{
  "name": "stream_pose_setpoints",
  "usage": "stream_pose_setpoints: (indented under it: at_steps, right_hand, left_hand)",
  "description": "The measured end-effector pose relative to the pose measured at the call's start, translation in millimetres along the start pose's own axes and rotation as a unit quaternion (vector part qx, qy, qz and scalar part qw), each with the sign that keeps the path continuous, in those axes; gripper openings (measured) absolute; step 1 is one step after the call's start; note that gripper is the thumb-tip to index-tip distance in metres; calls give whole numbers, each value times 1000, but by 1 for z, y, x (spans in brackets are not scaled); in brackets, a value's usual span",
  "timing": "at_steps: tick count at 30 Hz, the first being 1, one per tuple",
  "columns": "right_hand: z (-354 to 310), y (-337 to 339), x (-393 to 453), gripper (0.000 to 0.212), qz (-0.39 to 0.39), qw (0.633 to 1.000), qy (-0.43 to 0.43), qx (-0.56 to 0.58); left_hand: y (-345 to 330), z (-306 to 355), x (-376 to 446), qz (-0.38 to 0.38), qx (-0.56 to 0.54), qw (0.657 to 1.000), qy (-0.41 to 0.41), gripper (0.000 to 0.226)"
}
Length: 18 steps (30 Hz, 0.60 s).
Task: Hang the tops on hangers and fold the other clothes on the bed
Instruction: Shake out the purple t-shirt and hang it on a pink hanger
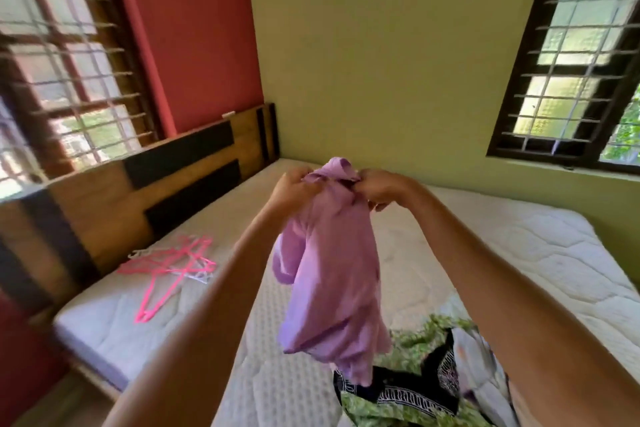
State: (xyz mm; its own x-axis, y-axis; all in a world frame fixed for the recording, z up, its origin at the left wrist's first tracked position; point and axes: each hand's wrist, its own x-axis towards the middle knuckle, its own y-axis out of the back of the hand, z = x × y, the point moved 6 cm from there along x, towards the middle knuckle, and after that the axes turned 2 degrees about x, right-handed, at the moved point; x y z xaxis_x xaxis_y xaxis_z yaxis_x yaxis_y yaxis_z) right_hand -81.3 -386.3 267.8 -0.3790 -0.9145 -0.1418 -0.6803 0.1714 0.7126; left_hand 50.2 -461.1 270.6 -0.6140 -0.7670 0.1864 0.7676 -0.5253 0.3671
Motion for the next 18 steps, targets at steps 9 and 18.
stream_pose_setpoints:
  at_steps: [9,18]
  right_hand:
    - [-108,-63,57,35,187,975,115,37]
    - [-209,-146,77,38,-86,900,45,425]
  left_hand:
    - [165,-36,20,75,171,981,48,14]
    - [237,-45,-8,178,350,919,31,38]
